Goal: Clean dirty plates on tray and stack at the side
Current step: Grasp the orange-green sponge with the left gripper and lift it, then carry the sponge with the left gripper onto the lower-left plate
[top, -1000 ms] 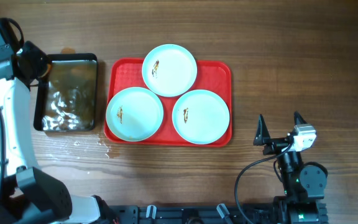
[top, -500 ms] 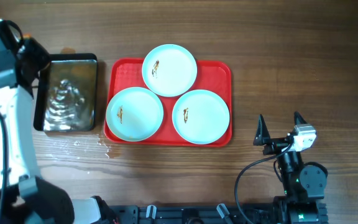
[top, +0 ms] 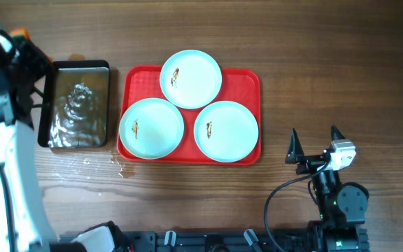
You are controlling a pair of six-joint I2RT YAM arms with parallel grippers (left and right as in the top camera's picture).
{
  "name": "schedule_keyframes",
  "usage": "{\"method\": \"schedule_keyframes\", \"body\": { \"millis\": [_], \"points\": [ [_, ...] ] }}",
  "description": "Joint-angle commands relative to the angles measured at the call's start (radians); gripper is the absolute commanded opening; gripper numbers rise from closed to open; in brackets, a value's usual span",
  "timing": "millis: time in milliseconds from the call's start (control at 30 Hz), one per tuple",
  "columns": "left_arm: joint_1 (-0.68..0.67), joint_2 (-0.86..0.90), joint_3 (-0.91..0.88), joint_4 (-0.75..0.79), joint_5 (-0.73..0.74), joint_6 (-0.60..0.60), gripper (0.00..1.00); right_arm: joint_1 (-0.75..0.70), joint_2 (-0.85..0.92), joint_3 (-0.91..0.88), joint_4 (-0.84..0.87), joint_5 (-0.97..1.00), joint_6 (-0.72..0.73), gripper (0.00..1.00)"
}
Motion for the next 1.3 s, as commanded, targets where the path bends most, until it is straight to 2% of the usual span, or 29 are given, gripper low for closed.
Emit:
{"method": "schedule_keyframes", "body": {
  "millis": [0,67,133,167,267,333,367,467,567,700,767,833,867,900,967,1000,1067,1100,1133,1167,1233,1267],
  "points": [
    [0.004,0.226,-0.152,-0.048,-0.131,0.042,0.04,-0.003,-0.005,-0.001,0.003,0.013,-0.018,1.00],
    [0.004,0.256,-0.146,-0.084,-0.131,0.048,0.04,-0.003,-0.005,-0.001,0.003,0.013,-0.018,1.00],
    [0.004,0.172,-0.048,-0.148,-0.098,0.040,0.04,-0.003,-0.005,-0.001,0.003,0.013,-0.018,1.00],
    [0.003,0.134,-0.010,-0.160,-0.063,0.040,0.04,-0.003,-0.005,-0.001,0.003,0.013,-0.018,1.00],
    [-0.012,-0.074,0.075,-0.103,0.193,0.040,0.04,-0.003,-0.005,-0.001,0.003,0.013,-0.018,1.00],
    [-0.037,-0.149,0.075,-0.123,0.234,0.040,0.04,-0.003,-0.005,-0.001,0.003,0.013,-0.019,1.00],
    [-0.069,-0.158,0.072,-0.207,0.234,0.040,0.04,-0.003,-0.005,-0.001,0.003,0.013,-0.018,1.00],
    [-0.170,-0.079,0.010,-0.328,0.288,0.040,0.04,-0.003,-0.005,-0.001,0.003,0.013,-0.018,1.00],
    [-0.276,0.024,-0.061,-0.340,0.415,0.040,0.04,-0.003,-0.005,-0.001,0.003,0.013,-0.018,1.00],
    [-0.403,0.193,-0.095,-0.353,0.354,0.032,0.04,-0.003,-0.005,-0.001,0.003,0.013,-0.018,1.00],
    [-0.444,0.275,-0.095,-0.396,0.256,-0.062,0.04,-0.003,-0.005,-0.001,0.003,0.013,-0.018,1.00],
    [-0.461,0.330,-0.101,-0.408,0.232,-0.072,0.04,-0.003,-0.005,-0.001,0.003,0.013,-0.018,1.00],
    [-0.465,0.337,-0.109,-0.404,0.232,-0.072,0.10,-0.003,-0.005,-0.001,0.003,0.013,-0.018,1.00],
    [-0.465,0.338,-0.117,-0.397,0.232,-0.072,0.39,-0.003,-0.005,-0.001,0.003,0.013,-0.018,1.00],
    [-0.465,0.338,-0.118,-0.395,0.225,-0.072,0.43,-0.003,-0.005,-0.001,0.003,0.013,-0.018,1.00],
    [-0.465,0.338,-0.118,-0.393,0.221,-0.072,0.59,-0.003,-0.005,-0.001,0.003,0.013,-0.018,1.00],
    [-0.465,0.338,-0.116,-0.406,0.221,-0.072,0.64,-0.003,-0.005,-0.001,0.003,0.013,-0.018,1.00],
    [-0.465,0.334,-0.109,-0.421,0.221,-0.071,0.56,-0.003,-0.005,-0.001,0.003,0.013,-0.018,1.00],
    [-0.465,0.327,-0.101,-0.431,0.222,-0.064,0.38,-0.003,-0.005,-0.001,0.003,0.013,-0.018,0.99],
    [-0.465,0.317,-0.091,-0.439,0.221,-0.064,0.31,-0.003,-0.005,-0.001,0.003,0.013,-0.018,1.00],
    [-0.465,0.277,-0.074,-0.451,0.221,-0.064,0.39,-0.003,-0.005,-0.001,0.003,0.013,-0.018,1.00],
    [-0.464,0.235,-0.064,-0.455,0.220,-0.064,0.39,-0.003,-0.005,-0.001,0.003,0.013,-0.018,1.00]
  ]
}}
